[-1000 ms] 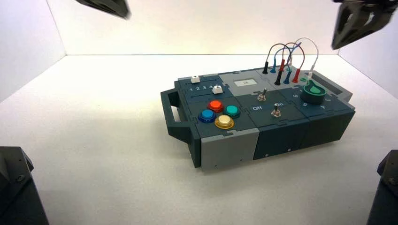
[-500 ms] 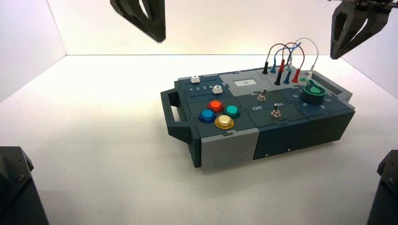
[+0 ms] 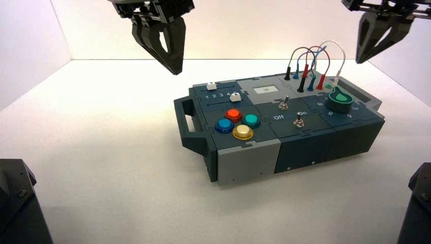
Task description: Move the box away.
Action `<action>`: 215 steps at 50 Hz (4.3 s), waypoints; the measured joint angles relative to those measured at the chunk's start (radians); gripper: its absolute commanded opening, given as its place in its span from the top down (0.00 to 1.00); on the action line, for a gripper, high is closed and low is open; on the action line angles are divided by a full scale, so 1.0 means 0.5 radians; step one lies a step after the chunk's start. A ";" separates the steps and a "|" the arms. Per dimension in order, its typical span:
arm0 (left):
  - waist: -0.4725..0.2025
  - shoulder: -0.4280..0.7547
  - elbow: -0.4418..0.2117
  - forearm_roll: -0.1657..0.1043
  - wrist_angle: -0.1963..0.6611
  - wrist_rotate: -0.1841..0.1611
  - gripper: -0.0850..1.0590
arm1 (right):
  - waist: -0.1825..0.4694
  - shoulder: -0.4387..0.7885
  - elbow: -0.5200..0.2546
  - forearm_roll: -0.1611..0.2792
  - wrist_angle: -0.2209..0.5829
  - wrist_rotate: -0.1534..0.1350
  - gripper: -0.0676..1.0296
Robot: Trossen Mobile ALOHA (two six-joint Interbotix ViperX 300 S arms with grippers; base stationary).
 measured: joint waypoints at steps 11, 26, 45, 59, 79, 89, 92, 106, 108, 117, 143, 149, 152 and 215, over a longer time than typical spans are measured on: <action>0.000 0.058 0.000 0.006 -0.018 0.034 0.95 | -0.055 0.061 -0.025 -0.006 -0.129 0.000 0.96; 0.003 0.184 0.000 0.021 -0.040 0.089 0.95 | -0.058 0.258 -0.037 -0.003 -0.267 0.000 0.96; 0.003 0.261 0.000 0.043 -0.123 0.098 0.95 | -0.058 0.485 -0.089 -0.003 -0.371 0.000 0.96; 0.025 0.411 -0.015 0.046 -0.135 0.144 0.95 | -0.058 0.546 -0.141 -0.003 -0.380 0.000 0.96; 0.067 0.620 -0.160 0.055 -0.141 0.227 0.95 | -0.058 0.647 -0.172 -0.003 -0.414 -0.006 0.96; 0.101 0.690 -0.196 0.055 -0.141 0.255 0.95 | -0.058 0.660 -0.175 -0.003 -0.426 -0.006 0.96; 0.117 0.715 -0.209 0.058 -0.147 0.264 0.95 | -0.058 0.666 -0.175 -0.003 -0.433 -0.006 0.96; 0.169 0.804 -0.258 0.058 -0.163 0.282 0.95 | -0.055 0.706 -0.218 0.012 -0.439 -0.006 0.96; 0.169 0.816 -0.270 0.055 -0.166 0.285 0.95 | -0.055 0.718 -0.224 0.012 -0.439 -0.009 0.96; 0.169 0.868 -0.304 0.055 -0.175 0.288 0.95 | -0.040 0.779 -0.239 0.031 -0.442 -0.012 0.96; 0.172 0.930 -0.334 0.055 -0.178 0.291 0.95 | -0.015 0.893 -0.328 0.040 -0.463 -0.015 0.96; 0.196 0.930 -0.344 0.058 -0.178 0.291 0.95 | -0.003 0.920 -0.368 0.040 -0.479 -0.015 0.96; 0.218 0.933 -0.353 0.064 -0.178 0.291 0.95 | 0.006 0.942 -0.396 0.040 -0.479 -0.018 0.96; 0.457 1.114 -0.595 0.156 -0.190 0.301 0.95 | 0.052 1.141 -0.657 0.061 -0.469 -0.018 0.96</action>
